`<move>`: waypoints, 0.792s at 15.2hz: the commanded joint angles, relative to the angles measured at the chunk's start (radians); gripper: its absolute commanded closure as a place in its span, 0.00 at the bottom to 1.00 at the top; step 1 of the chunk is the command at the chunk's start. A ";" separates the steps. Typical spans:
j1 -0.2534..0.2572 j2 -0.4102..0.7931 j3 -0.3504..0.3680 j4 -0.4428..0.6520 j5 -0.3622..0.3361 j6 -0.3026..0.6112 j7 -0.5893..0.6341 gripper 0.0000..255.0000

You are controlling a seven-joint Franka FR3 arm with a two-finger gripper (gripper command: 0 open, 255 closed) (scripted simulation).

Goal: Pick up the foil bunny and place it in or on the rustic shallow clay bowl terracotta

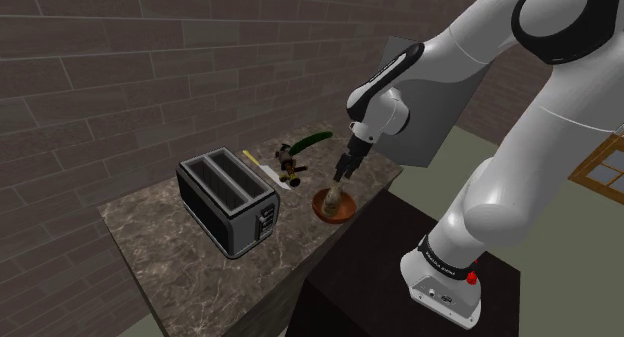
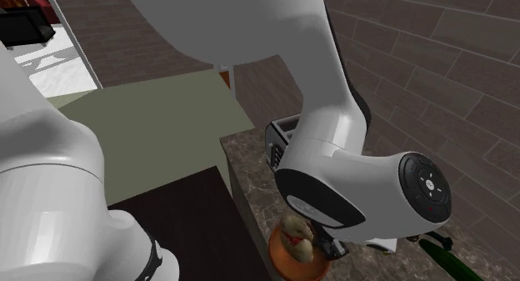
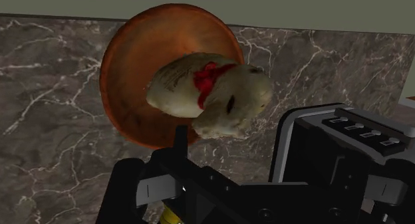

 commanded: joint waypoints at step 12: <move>-0.043 -0.128 -0.032 0.018 -0.173 -0.114 0.114 0.00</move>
